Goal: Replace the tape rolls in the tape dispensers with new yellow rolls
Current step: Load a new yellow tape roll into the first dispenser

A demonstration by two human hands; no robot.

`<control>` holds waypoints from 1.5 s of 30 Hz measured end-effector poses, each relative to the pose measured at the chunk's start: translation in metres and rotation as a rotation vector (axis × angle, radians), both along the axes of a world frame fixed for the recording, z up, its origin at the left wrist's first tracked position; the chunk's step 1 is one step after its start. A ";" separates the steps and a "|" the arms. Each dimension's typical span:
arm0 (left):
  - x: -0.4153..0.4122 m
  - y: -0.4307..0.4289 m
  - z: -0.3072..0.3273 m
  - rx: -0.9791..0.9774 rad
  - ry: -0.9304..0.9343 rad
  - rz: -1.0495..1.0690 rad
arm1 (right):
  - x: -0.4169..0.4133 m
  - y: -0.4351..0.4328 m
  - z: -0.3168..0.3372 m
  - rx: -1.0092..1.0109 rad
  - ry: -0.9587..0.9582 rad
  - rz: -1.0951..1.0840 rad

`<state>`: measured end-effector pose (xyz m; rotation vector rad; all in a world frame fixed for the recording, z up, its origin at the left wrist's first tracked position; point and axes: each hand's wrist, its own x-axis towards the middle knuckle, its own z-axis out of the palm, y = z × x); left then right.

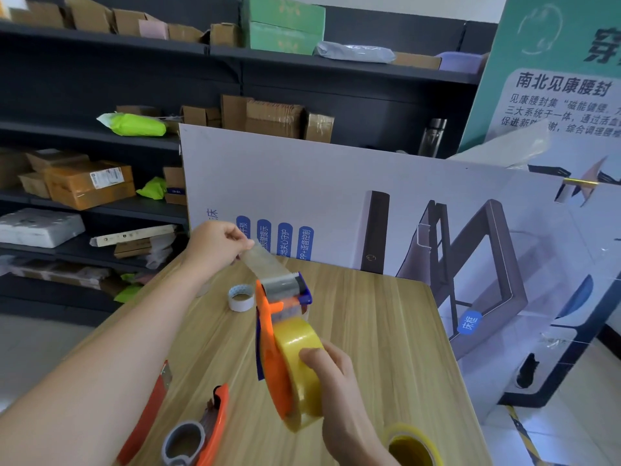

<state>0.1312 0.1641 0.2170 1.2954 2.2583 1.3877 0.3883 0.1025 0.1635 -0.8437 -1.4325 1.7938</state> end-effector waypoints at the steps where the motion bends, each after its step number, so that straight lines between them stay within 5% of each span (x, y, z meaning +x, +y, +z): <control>1: 0.001 0.001 -0.005 0.005 -0.051 -0.014 | 0.001 0.001 0.001 -0.014 0.022 -0.015; 19: 0.074 -0.047 -0.073 -0.026 -0.939 -0.321 | 0.003 0.026 0.003 -0.201 0.075 -0.132; 34: 0.107 -0.076 -0.107 0.112 -1.107 -0.333 | 0.001 0.022 -0.002 -0.265 0.056 -0.176; 45: 0.141 -0.094 -0.139 0.118 -0.945 -0.261 | 0.007 0.020 -0.016 -0.387 0.042 -0.239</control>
